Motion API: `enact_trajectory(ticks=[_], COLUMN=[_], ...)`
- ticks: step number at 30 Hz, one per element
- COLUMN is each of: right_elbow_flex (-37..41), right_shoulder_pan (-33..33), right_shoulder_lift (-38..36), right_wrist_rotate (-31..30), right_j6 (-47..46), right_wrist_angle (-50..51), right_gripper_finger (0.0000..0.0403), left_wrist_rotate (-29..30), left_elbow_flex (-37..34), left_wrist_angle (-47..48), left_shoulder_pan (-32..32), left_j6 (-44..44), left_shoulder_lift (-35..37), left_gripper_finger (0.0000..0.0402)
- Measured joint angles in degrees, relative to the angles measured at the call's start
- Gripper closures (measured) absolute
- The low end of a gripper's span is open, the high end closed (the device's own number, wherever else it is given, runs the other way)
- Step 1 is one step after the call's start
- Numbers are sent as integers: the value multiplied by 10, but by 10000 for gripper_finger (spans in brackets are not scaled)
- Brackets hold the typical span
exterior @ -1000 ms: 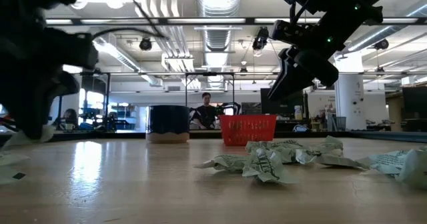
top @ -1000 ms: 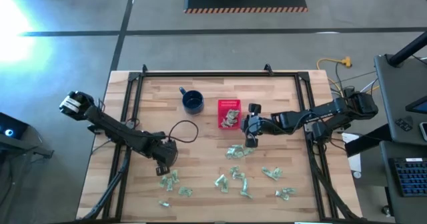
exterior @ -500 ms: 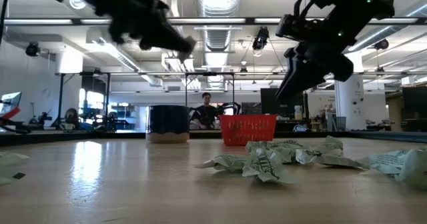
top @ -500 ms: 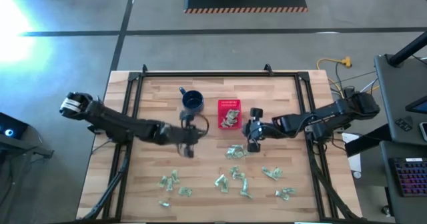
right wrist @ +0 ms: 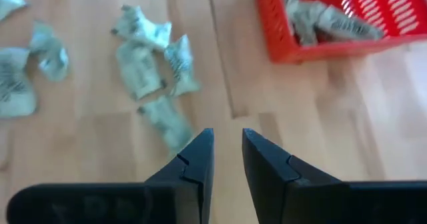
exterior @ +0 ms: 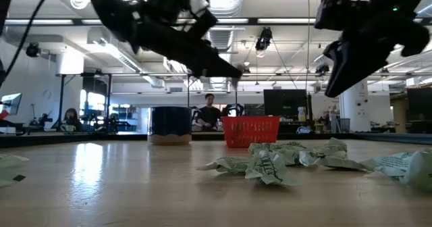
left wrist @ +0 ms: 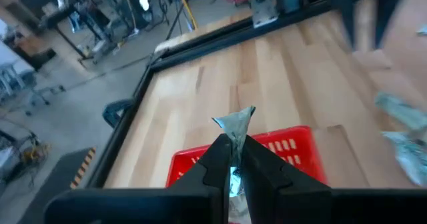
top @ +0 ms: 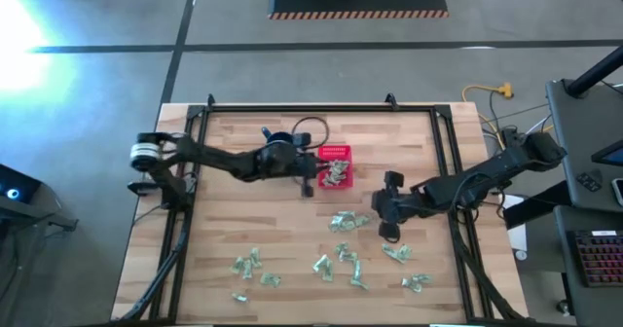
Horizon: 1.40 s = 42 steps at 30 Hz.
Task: Pick and place items into bin
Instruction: Put the green stevia packet into the red bin
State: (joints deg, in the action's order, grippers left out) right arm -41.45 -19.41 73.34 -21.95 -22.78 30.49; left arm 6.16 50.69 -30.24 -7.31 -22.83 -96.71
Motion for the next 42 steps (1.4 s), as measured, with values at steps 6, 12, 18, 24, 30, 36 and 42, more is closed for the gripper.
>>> enact_trajectory(ticks=[6, 12, 18, 24, 30, 36, 42], right_elbow_flex=[0, 1, 5, 10, 11, 10, 11], right_shoulder_pan=[-44, -69, -71, -71, -67, -35, 7], right_shoulder_lift=[-2, 0, 3, 25, 78, 130, 143], right_wrist_rotate=[0, -1, -8, -8, -10, -22, 42], right_j6=[-39, -58, -57, -17, 63, 111, 123], right_wrist_angle=[9, 10, -4, -54, -92, -106, -125], right_gripper_finger=[333, 335, 325, 304, 294, 295, 289], left_wrist_rotate=[2, 38, 48, 48, 48, 46, 44], left_elbow_flex=[86, 150, 164, 164, 163, 158, 153], left_wrist_angle=[30, 154, 200, 206, 302, 438, 563], left_shoulder_pan=[-4, -6, -7, -7, 8, 35, 78], left_j6=[4, 5, 8, 28, 38, 87, 137], left_shoulder_lift=[-84, -103, -101, -100, -54, 3, 53], left_gripper_finger=[388, 388, 348, 275, 236, 233, 233])
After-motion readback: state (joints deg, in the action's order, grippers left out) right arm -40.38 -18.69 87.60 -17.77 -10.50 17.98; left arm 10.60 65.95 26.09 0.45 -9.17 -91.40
